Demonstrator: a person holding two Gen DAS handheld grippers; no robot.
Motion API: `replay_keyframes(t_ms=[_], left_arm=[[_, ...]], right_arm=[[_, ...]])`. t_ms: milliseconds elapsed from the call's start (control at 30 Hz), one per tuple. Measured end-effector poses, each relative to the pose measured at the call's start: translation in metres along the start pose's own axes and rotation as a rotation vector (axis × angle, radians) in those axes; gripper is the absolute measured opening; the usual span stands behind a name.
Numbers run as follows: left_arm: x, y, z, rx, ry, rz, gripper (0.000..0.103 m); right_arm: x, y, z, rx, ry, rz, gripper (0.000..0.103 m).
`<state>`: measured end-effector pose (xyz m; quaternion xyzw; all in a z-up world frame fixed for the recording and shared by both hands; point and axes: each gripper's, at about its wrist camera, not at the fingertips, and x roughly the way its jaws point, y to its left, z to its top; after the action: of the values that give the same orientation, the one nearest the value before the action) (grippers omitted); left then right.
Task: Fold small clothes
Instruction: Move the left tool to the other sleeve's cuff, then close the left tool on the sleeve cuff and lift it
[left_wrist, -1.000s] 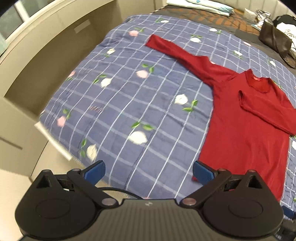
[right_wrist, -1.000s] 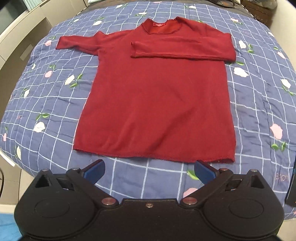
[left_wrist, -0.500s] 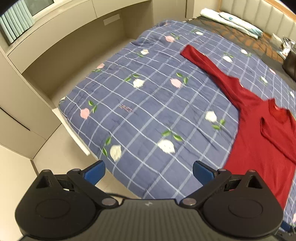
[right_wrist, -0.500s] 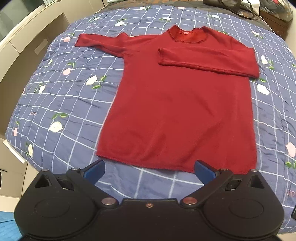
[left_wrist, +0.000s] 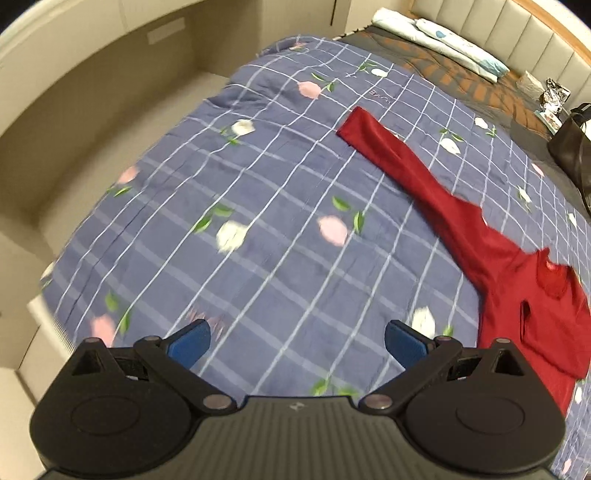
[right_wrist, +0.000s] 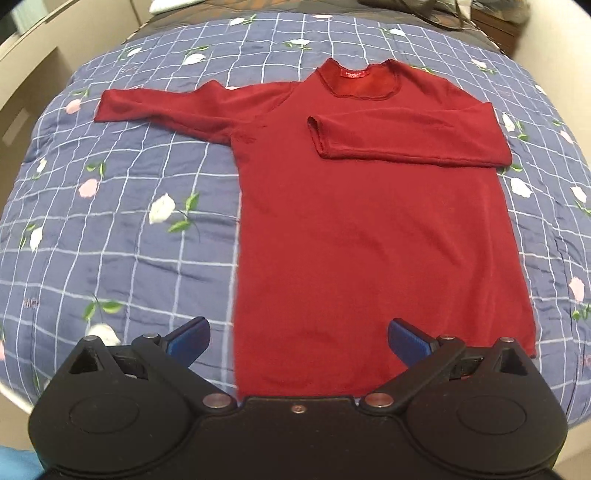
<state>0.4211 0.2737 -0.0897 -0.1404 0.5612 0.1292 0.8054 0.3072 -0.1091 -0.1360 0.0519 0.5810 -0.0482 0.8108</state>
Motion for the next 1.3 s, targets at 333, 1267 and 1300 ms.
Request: replay_keyframes(t_ms=[333,1267,1300], left_arm=[[0.121,-0.015,0.131,-0.059,-0.104,-0.086,0.102],[0.321,-0.052,0.245,-0.125,-0.069,-0.152,0.040],[0.323,-0.053,0.247,-0.127,-0.064,-0.166,0.036]], right_arm=[[0.007,0.018,-0.006,0.024,0.109,-0.125,0.102],[0.035,0.031,-0.012,0.131,0.280,-0.191,0.102],[0.036,0.030,-0.013,0.140,0.285,-0.197,0.102]])
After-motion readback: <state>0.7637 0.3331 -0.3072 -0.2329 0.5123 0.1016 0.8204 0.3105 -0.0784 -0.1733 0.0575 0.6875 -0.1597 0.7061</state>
